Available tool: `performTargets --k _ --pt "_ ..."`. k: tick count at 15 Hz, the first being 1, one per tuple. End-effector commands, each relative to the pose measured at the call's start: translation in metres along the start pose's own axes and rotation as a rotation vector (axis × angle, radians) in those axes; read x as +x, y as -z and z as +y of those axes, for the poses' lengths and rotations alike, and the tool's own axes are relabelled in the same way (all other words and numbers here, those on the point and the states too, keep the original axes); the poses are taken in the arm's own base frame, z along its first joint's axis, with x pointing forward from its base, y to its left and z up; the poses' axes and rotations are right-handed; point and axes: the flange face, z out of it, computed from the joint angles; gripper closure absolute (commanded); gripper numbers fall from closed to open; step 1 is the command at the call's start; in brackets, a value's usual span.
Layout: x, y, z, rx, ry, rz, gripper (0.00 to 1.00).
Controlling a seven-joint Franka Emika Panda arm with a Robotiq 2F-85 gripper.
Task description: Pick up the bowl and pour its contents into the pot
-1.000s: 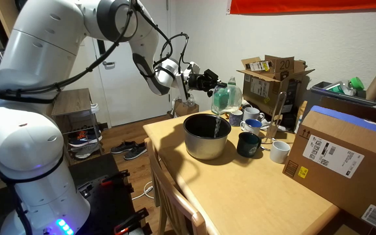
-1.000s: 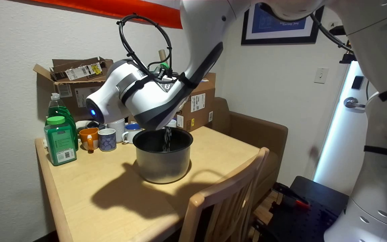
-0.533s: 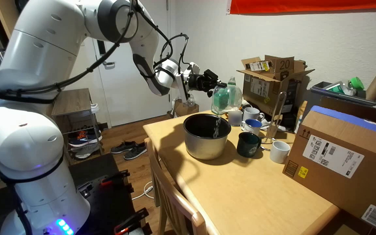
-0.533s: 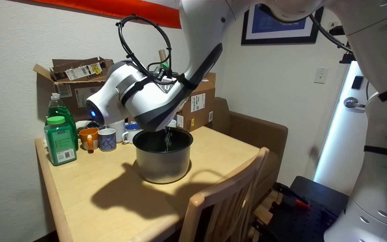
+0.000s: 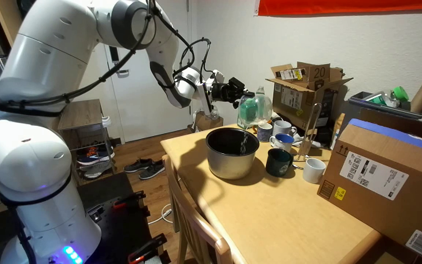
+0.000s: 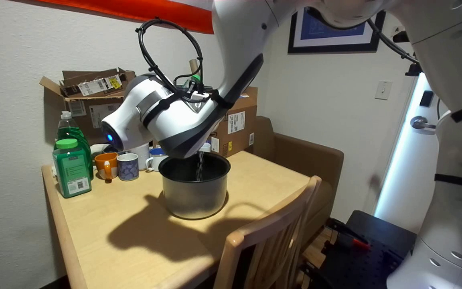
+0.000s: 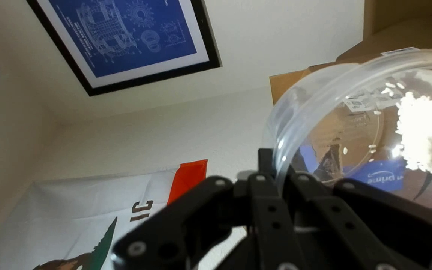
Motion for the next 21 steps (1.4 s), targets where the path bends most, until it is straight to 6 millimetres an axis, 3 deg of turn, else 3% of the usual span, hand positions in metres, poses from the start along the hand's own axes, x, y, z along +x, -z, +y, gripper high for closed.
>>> performTargets --k 1,21 --pt "0.0064 0.0031 0.0050 -0.030 0.011 -0.005 0.97" --pt "0.0077 0.0046 0.0009 -0.072 0.013 -0.020 0.97"
